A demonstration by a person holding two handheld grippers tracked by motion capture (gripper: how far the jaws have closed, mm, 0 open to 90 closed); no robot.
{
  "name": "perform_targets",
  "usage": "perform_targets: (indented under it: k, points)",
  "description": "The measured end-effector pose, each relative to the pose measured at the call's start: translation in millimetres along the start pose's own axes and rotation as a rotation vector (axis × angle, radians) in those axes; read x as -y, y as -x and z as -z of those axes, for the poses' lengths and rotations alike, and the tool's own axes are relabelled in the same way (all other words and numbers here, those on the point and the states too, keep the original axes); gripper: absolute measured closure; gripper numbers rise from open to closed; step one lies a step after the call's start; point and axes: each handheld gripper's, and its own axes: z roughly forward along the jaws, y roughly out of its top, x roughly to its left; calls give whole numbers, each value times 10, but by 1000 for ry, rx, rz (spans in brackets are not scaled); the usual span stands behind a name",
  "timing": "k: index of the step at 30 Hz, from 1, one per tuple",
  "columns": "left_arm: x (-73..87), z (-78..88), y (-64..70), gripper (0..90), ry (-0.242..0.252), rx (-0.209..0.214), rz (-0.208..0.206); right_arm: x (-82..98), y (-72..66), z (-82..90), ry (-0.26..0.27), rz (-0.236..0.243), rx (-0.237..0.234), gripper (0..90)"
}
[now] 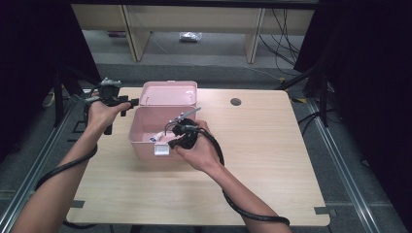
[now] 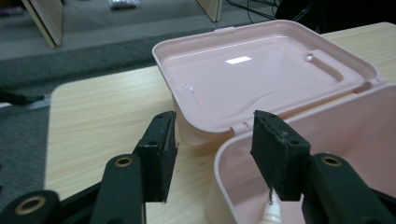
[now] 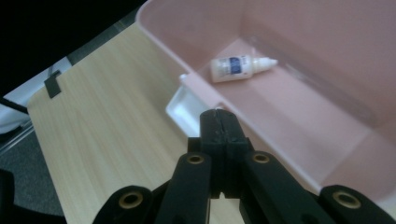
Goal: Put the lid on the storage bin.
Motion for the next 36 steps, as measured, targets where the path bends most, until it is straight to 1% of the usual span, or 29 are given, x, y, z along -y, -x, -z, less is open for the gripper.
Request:
perform_targets:
  k: [1,2,3,5,6,8,10,11,12,13,14,15,16,18,19,20,21,22,25,26,27,28,29,30,31,32,33,35,36]
  points:
    - [-19,-39,-31,488,0,2,25,4,-29,-29,-5,7,-5,900]
    - [-32,-70,-49,490,-2,-12,32,6,-53,-51,-14,5,-6,900]
    - [-46,-117,-69,490,-13,-28,18,6,-66,-75,-11,13,-7,900]
    - [-68,-201,-108,497,-33,-37,20,7,-92,-120,-17,24,-9,900]
    - [-89,-244,-132,501,-55,-43,9,5,-105,-143,-20,34,-10,900]
    - [-118,-314,-158,512,-42,-50,32,-2,-126,-171,-25,41,-7,900]
    - [-153,-373,-200,527,-61,-63,38,-14,-121,-200,-23,55,-5,900]
    - [-164,-418,-203,531,-40,-68,49,-16,-121,-207,-23,53,-1,900]
    - [-186,-460,-209,534,-53,-73,34,-18,-123,-217,-29,51,1,900]
    - [-190,-497,-218,538,-33,-63,23,-18,-126,-230,-28,51,-1,900]
    - [-210,-525,-218,539,-43,-59,22,-16,-128,-235,-23,53,-2,900]
    - [-229,-547,-239,539,-54,-58,-9,-13,-131,-243,-23,50,-2,900]
    - [-246,-583,-225,540,-51,-59,8,-11,-129,-249,-21,51,-6,900]
    - [-272,-620,-213,548,-68,-65,12,-12,-135,-261,-25,52,-8,900]
    - [-280,-642,-200,551,-59,-80,43,-13,-134,-274,-23,59,-6,900]
    - [-288,-663,-207,556,-63,-89,29,-13,-146,-285,-24,55,-6,900]
    - [-298,-691,-209,557,-76,-95,21,-16,-146,-298,-25,66,1,900]
    - [-297,-720,-206,559,-77,-95,24,-13,-159,-316,-28,58,0,900]
    - [-289,-785,-205,573,-94,-95,27,-10,-160,-348,-28,88,16,900]
    - [-291,-802,-207,574,-105,-93,33,-8,-156,-360,-28,86,20,900]
    - [-287,-825,-211,576,-96,-102,36,-8,-161,-368,-31,76,24,900]
    - [-290,-839,-216,577,-108,-111,28,-11,-162,-373,-33,78,23,900]
    - [-291,-861,-222,578,-105,-111,39,-13,-164,-376,-33,76,31,900]
    - [-296,-874,-224,579,-106,-114,34,-16,-159,-383,-33,73,26,900]
    - [-311,-880,-224,578,-121,-129,13,-15,-185,-370,-59,29,27,900]
    - [-312,-893,-221,579,-119,-133,6,-18,-165,-381,-42,62,28,900]
    - [-316,-909,-222,580,-116,-130,12,-20,-154,-387,-31,87,25,900]
    - [-330,-928,-227,582,-126,-124,27,-17,-159,-388,-32,95,29,900]
    - [-339,-940,-230,585,-132,-122,26,-14,-158,-390,-29,99,30,900]
